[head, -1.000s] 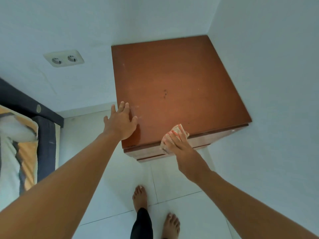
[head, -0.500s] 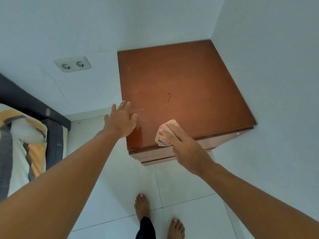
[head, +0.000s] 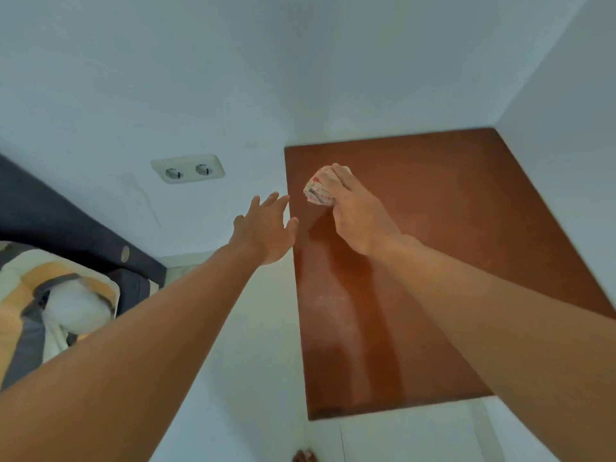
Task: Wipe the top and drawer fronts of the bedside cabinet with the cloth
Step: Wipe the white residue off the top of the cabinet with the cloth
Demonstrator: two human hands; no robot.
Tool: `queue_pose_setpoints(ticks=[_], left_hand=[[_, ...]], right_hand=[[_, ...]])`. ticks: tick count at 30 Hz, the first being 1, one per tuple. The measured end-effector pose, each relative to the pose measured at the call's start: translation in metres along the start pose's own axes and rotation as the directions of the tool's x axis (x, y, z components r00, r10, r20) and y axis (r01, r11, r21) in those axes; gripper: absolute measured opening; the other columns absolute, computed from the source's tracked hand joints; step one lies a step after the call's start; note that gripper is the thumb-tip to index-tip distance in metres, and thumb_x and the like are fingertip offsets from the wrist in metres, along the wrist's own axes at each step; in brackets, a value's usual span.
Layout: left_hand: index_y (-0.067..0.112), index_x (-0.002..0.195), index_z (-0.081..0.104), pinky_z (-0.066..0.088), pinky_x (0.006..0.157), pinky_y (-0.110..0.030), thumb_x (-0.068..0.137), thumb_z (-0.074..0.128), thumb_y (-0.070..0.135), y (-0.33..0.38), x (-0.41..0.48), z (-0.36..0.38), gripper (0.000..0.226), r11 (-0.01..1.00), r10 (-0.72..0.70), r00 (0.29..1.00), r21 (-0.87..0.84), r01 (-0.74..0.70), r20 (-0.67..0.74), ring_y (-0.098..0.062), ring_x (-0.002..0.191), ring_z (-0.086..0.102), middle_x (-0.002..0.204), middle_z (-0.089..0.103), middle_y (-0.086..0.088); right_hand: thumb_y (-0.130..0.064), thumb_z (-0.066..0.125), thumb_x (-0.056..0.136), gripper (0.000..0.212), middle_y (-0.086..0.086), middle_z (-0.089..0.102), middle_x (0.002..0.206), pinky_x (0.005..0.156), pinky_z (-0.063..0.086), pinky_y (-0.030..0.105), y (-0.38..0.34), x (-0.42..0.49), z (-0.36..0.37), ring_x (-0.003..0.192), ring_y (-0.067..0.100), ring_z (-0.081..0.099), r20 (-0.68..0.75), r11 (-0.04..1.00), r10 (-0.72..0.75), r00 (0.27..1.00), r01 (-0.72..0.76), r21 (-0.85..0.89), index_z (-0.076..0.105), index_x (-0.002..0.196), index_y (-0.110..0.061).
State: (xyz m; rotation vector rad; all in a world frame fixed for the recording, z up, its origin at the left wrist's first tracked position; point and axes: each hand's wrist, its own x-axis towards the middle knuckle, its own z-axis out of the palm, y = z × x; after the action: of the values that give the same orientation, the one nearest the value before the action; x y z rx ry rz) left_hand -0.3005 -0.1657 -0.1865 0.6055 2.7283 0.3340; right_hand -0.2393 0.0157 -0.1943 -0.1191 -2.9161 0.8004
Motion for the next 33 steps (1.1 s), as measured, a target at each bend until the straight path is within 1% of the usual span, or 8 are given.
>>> queue_pose_setpoints(ticks=[5, 9, 11, 14, 18, 24, 28, 33], left_hand=[[0.024, 0.160, 0.024, 0.021, 0.119, -0.058, 0.106, 0.038, 0.042, -0.021, 0.050, -0.003, 0.059, 0.999, 0.006, 1.000, -0.032, -0.006, 0.012, -0.027, 0.157, 0.007, 0.169, 0.017, 0.003], [0.025, 0.160, 0.024, 0.020, 0.120, -0.055, 0.106, 0.038, 0.040, -0.036, 0.069, -0.003, 0.058, 0.995, -0.002, 1.000, -0.098, 0.003, 0.010, -0.026, 0.157, 0.008, 0.169, 0.018, 0.003], [0.024, 0.160, 0.026, 0.021, 0.121, -0.054, 0.106, 0.039, 0.039, -0.038, 0.073, -0.005, 0.057, 0.991, -0.011, 1.000, -0.130, 0.013, 0.015, -0.026, 0.156, 0.011, 0.168, 0.021, 0.002], [0.021, 0.155, 0.037, 0.030, 0.116, -0.051, 0.105, 0.042, 0.034, -0.031, 0.081, -0.010, 0.051, 0.986, -0.031, 0.996, -0.166, 0.016, -0.088, -0.025, 0.150, 0.029, 0.162, 0.036, 0.000], [0.017, 0.147, 0.045, 0.039, 0.110, -0.050, 0.100, 0.048, 0.033, 0.009, 0.107, -0.018, 0.050, 0.979, -0.029, 0.972, -0.205, -0.020, -0.231, -0.027, 0.138, 0.045, 0.151, 0.049, -0.005], [0.035, 0.138, 0.044, 0.022, 0.116, -0.055, 0.093, 0.041, 0.052, 0.077, 0.168, 0.007, 0.049, 0.989, -0.140, 0.972, -0.084, 0.126, -0.190, -0.035, 0.139, 0.035, 0.148, 0.041, -0.010], [0.025, 0.156, 0.024, 0.001, 0.123, -0.057, 0.101, 0.027, 0.048, 0.090, 0.177, 0.047, 0.059, 0.973, -0.231, 0.951, -0.030, 0.229, -0.206, -0.035, 0.154, 0.005, 0.165, 0.015, -0.016], [0.012, 0.161, 0.011, -0.002, 0.122, -0.061, 0.101, 0.026, 0.053, 0.090, 0.170, 0.056, 0.075, 0.956, -0.280, 0.914, 0.001, 0.293, -0.294, -0.034, 0.156, 0.001, 0.168, 0.012, -0.013]], right_hand=[[0.000, 0.044, 0.096, 0.063, 0.004, 0.026, 0.167, 0.123, 0.028, 0.037, 0.000, 0.089, 0.029, 0.155, 0.024, 0.021, -0.003, 0.999, 0.008, 1.000, -0.008, 0.038, 0.038, 0.155, -0.021], [-0.036, 0.036, 0.105, 0.044, 0.003, 0.047, 0.154, 0.121, 0.026, 0.050, 0.000, 0.124, 0.050, 0.149, 0.028, 0.032, 0.012, 0.989, 0.055, 0.998, -0.052, -0.138, 0.053, 0.144, -0.023], [-0.034, 0.032, 0.106, 0.047, 0.004, 0.042, 0.159, 0.122, 0.024, 0.051, 0.001, 0.124, 0.048, 0.150, 0.028, 0.029, 0.125, 0.983, 0.123, 0.985, -0.103, -0.155, 0.050, 0.147, -0.020], [-0.024, 0.037, 0.105, 0.044, 0.008, 0.050, 0.152, 0.115, 0.035, 0.048, 0.017, 0.113, 0.032, 0.139, 0.031, 0.045, -0.001, 0.997, 0.060, 0.998, -0.060, -0.049, 0.051, 0.145, -0.014], [-0.022, 0.044, 0.099, 0.051, 0.007, 0.046, 0.157, 0.117, 0.032, 0.055, 0.081, 0.085, 0.008, 0.146, 0.030, 0.040, -0.041, 0.966, 0.149, 0.988, -0.155, -0.208, 0.046, 0.151, -0.024], [-0.037, 0.036, 0.102, 0.051, 0.004, 0.042, 0.159, 0.119, 0.023, 0.062, 0.127, 0.060, 0.012, 0.148, 0.030, 0.034, -0.097, 0.951, 0.131, 0.987, -0.153, -0.268, 0.045, 0.151, -0.024], [-0.035, 0.040, 0.101, 0.051, 0.004, 0.044, 0.158, 0.119, 0.022, 0.061, 0.133, 0.060, 0.011, 0.148, 0.029, 0.035, -0.120, 0.957, 0.113, 0.986, -0.141, -0.255, 0.048, 0.150, -0.024], [-0.035, 0.041, 0.099, 0.052, 0.003, 0.043, 0.159, 0.120, 0.020, 0.061, 0.131, 0.062, 0.012, 0.148, 0.029, 0.034, -0.111, 0.958, 0.120, 0.987, -0.144, -0.248, 0.048, 0.150, -0.024]])
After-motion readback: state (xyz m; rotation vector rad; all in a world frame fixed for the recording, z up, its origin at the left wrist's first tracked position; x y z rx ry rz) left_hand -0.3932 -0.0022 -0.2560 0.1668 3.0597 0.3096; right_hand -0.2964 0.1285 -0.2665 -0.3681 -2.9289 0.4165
